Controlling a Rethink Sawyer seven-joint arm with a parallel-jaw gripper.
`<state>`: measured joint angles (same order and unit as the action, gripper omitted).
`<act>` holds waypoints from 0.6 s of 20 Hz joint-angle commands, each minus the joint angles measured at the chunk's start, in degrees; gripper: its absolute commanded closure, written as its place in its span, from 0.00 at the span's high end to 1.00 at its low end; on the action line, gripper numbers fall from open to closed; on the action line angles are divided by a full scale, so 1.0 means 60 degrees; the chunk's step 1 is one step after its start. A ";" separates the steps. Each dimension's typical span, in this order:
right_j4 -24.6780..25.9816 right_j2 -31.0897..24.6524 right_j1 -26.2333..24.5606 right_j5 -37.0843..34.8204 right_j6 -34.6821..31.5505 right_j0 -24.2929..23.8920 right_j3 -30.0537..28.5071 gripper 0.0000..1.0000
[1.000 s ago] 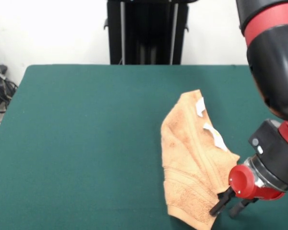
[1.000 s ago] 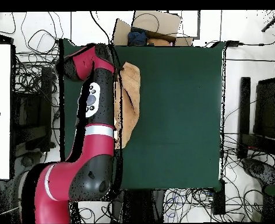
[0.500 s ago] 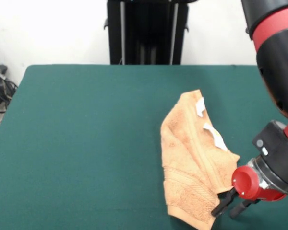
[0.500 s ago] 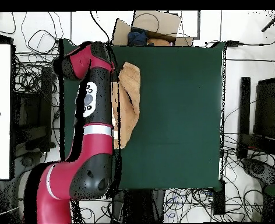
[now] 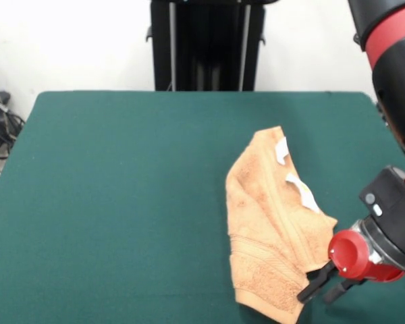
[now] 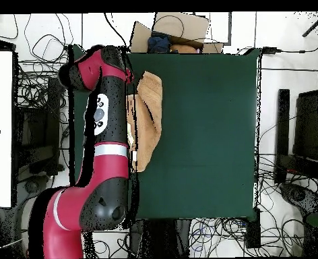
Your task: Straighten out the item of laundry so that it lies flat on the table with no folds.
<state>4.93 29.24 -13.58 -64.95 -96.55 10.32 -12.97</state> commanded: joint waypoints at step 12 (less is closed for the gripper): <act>0.0448 0.0300 -0.0332 -0.0255 -0.2628 -0.0291 -0.0734 1.00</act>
<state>4.93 29.67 -14.51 -65.07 -96.55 10.24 -12.68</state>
